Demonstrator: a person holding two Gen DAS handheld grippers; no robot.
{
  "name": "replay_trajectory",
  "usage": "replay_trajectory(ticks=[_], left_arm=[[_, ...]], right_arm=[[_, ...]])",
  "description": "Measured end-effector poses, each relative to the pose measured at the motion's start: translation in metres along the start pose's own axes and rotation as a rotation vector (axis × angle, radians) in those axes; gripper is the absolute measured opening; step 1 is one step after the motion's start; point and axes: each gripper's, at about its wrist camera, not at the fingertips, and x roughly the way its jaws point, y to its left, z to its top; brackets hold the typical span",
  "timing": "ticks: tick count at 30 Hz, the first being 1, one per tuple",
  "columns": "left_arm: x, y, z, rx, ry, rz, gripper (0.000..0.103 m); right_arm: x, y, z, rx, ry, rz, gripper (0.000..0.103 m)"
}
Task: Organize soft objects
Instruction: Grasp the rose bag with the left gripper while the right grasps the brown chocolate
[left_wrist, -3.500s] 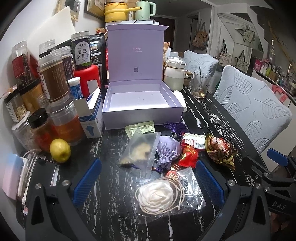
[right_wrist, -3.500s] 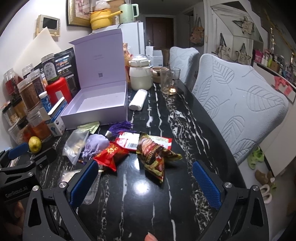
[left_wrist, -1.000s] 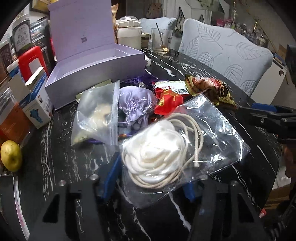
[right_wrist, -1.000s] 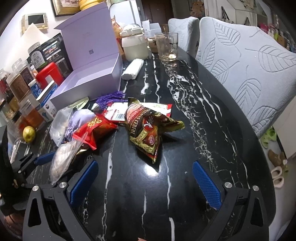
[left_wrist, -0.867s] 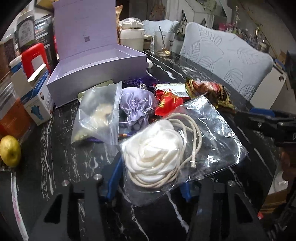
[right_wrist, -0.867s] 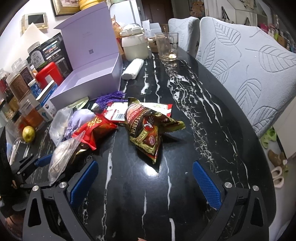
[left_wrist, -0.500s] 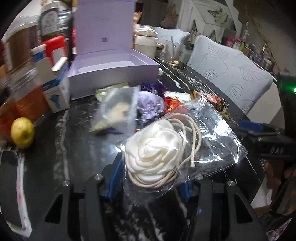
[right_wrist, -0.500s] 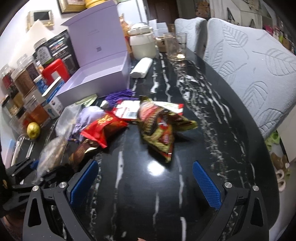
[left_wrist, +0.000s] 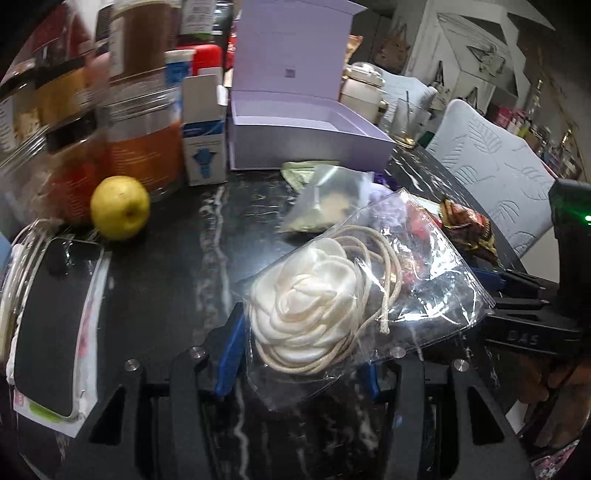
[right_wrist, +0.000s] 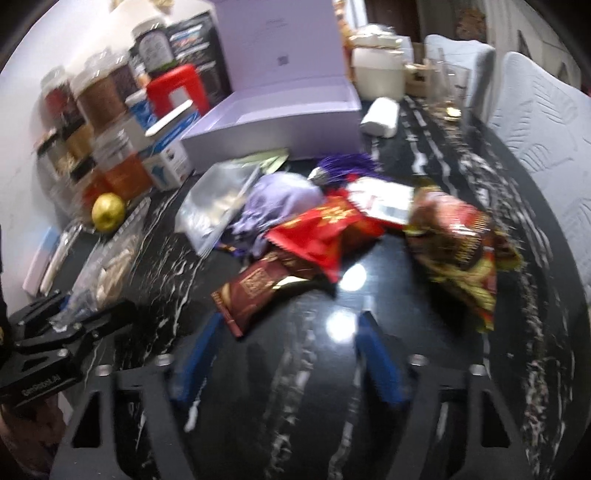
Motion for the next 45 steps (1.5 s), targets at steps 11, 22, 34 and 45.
replay_trajectory(ticks=[11, 22, 34, 45], left_arm=[[-0.001, 0.022, 0.002, -0.035, 0.001, 0.007, 0.052], [0.0, 0.015, 0.005, -0.025, 0.005, -0.016, 0.052], [-0.004, 0.004, -0.003, -0.012, 0.002, -0.023, 0.052], [-0.015, -0.007, -0.016, -0.005, -0.01, -0.023, 0.052]], right_arm=[[0.028, 0.029, 0.02, -0.04, 0.016, -0.068, 0.069], [0.031, 0.034, 0.018, -0.12, -0.017, -0.115, 0.029], [0.009, 0.021, 0.005, -0.095, -0.063, -0.044, 0.015], [-0.012, 0.012, -0.017, -0.084, -0.065, -0.022, 0.014]])
